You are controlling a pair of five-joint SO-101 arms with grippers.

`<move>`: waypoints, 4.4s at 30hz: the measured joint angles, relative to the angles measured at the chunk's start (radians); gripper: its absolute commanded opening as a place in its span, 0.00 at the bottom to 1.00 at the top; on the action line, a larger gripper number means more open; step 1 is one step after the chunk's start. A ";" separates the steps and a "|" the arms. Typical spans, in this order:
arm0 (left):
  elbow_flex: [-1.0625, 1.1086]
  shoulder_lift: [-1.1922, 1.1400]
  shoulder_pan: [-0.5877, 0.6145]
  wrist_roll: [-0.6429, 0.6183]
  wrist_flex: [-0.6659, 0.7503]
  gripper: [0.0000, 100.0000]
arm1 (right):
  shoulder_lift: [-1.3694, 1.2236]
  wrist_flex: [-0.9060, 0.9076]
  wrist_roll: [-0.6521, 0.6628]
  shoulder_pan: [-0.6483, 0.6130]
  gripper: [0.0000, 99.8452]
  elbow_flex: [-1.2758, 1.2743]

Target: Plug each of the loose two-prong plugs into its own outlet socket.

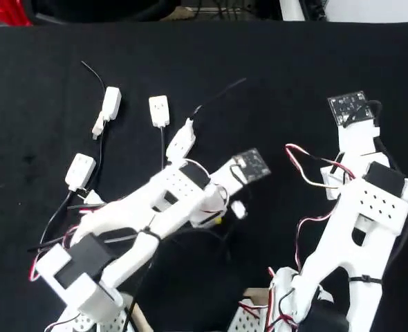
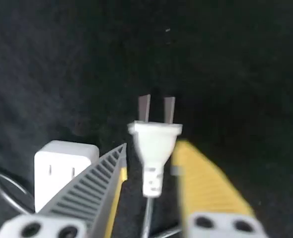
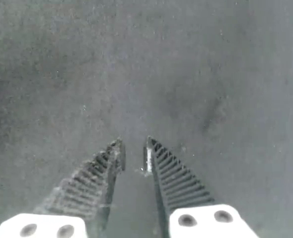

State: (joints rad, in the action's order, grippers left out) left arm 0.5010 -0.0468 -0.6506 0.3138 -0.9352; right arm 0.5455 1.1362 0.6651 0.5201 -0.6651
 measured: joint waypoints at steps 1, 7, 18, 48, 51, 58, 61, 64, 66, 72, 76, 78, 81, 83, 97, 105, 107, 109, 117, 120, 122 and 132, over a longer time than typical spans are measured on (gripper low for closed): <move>-0.012 -0.002 0.000 -0.009 0.000 0.36 | 0.000 0.000 0.000 0.000 0.08 0.000; -0.063 0.078 0.046 -0.068 -0.130 0.38 | 0.000 0.026 0.170 -0.035 0.09 -0.018; 0.051 0.678 0.264 0.003 -0.373 0.38 | 0.000 0.101 0.445 -0.281 0.13 -0.074; 0.890 1.011 0.994 0.161 0.212 0.38 | 0.362 -0.157 0.342 -1.129 0.14 -0.603; 0.914 1.011 0.994 0.163 0.278 0.38 | 0.417 -0.170 0.338 -1.134 0.14 -0.626; 0.980 1.020 0.918 0.216 0.334 0.38 | 0.382 -0.282 0.333 -1.135 0.13 -0.678; 0.982 1.020 0.911 0.201 0.338 0.37 | 0.310 -0.345 0.333 -1.123 0.13 -0.680; 0.982 1.020 0.911 0.196 0.338 0.33 | 0.226 -0.425 0.333 -1.071 0.14 -0.680; 0.982 1.020 0.911 0.196 0.338 0.30 | 0.172 -0.457 0.333 -1.042 0.14 -0.680; 0.982 1.020 0.910 0.196 0.338 0.28 | 0.107 -0.483 0.336 -1.036 0.14 -0.669; 0.982 1.020 0.910 0.196 0.338 0.28 | 0.109 -0.471 0.341 -1.036 0.14 -0.667; 0.982 1.020 0.910 0.196 0.338 0.28 | 0.109 -0.465 0.341 -1.036 0.14 -0.666; 0.982 1.020 0.910 0.196 0.338 0.28 | 0.107 -0.465 0.341 -1.036 0.14 -0.666; 0.982 1.020 0.910 0.196 0.338 0.28 | 0.087 -0.471 0.341 -1.036 0.14 -0.655; 0.982 1.020 0.910 0.196 0.338 0.28 | -0.213 -0.483 0.361 -0.947 0.06 -0.456; 0.982 1.020 0.910 0.196 0.338 0.28 | -0.176 -0.477 0.296 -0.937 0.03 -0.417; 0.982 1.020 0.910 0.196 0.338 0.28 | -0.158 -0.477 0.269 -0.937 0.01 -0.417; 0.982 1.020 0.910 0.196 0.338 0.28 | -0.135 -0.477 0.258 -0.937 0.01 -0.417; 0.982 1.020 0.910 0.196 0.338 0.28 | 0.025 -0.377 0.120 -0.937 0.01 -0.374; 0.982 1.020 0.910 0.196 0.338 0.28 | 0.078 -0.236 0.069 -0.919 0.01 -0.295; 0.982 1.020 0.910 0.196 0.338 0.28 | 0.086 -0.176 0.051 -0.856 0.01 -0.250; 0.982 1.020 0.910 0.196 0.338 0.28 | -0.199 -0.252 -0.264 -0.678 0.01 -0.144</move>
State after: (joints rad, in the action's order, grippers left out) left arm 1.4830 0.9735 0.2593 0.5102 -0.5976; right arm 0.3460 0.8846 0.4012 -0.1580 -0.8094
